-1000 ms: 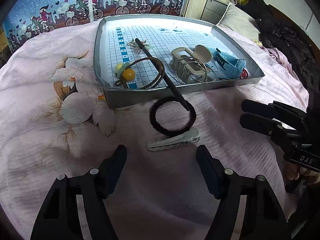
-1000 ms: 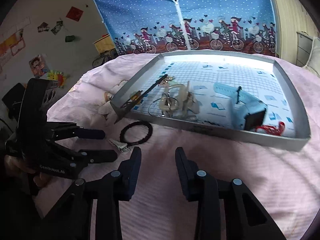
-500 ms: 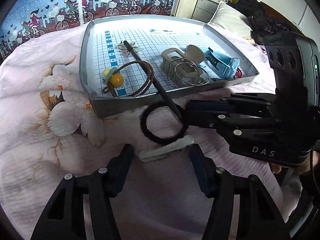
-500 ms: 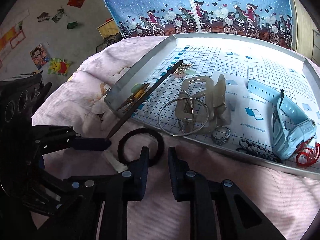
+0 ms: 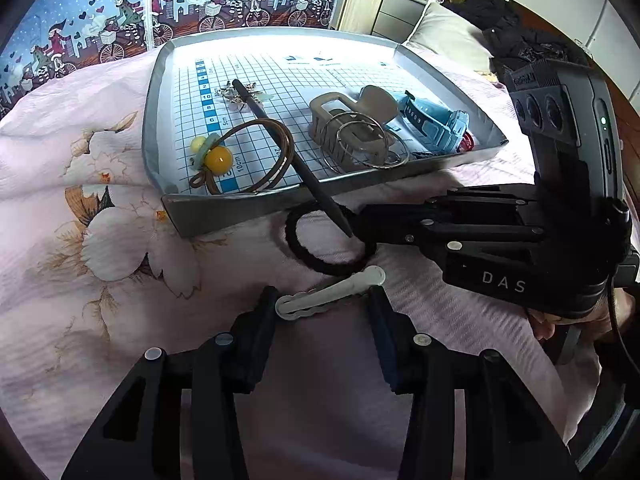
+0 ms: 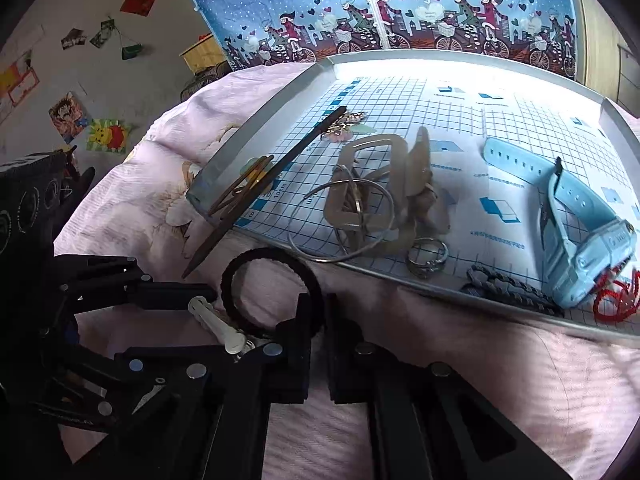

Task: Organize jewelry
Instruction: 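Grasp the white hair clip with the left tool while the right tool grasps the black hair tie, then carry the clip into the tray with the left tool while the right tool carries the black hair tie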

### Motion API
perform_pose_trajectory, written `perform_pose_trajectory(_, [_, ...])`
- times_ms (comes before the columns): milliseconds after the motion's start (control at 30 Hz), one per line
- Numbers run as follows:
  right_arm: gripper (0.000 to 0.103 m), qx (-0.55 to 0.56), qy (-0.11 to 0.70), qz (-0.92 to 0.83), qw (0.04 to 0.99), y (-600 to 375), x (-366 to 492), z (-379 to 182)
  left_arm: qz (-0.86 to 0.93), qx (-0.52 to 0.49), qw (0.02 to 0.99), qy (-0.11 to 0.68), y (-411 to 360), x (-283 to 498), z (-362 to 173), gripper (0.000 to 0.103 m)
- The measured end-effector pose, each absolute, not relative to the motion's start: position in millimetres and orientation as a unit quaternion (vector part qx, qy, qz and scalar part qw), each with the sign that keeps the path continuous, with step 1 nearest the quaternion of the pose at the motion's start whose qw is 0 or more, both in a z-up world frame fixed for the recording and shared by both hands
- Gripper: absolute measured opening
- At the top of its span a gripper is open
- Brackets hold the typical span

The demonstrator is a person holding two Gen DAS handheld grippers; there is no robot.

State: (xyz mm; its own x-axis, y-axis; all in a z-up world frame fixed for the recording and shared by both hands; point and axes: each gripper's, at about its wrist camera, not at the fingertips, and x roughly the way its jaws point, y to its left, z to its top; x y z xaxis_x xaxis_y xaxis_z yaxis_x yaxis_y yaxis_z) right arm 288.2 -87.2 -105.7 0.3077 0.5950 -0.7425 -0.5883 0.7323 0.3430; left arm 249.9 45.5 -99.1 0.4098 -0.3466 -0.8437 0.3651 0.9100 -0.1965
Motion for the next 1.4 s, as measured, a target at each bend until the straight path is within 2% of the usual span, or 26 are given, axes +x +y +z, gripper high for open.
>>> perform_pose_trajectory(500, [0.006,0.017,0.458,0.317,0.83,-147,254,-98,-0.192,0.032,0.84,0.507,39,242,-99,0.04])
perform_pose_trajectory(733, [0.007,0.02,0.451,0.317,0.834,-142,254,-100,-0.192,0.043,0.841,0.504,33,245,-103,0.041])
perform_pose_trajectory(867, [0.014,0.041,0.452,0.323,0.831,-144,259,-101,-0.194,0.064,0.844,0.495,25,244,-102,0.041])
perform_pose_trajectory(1400, [0.013,0.058,0.472,0.335,0.813,-143,270,-119,-0.254,0.102,0.829,0.487,5,237,-106,0.04])
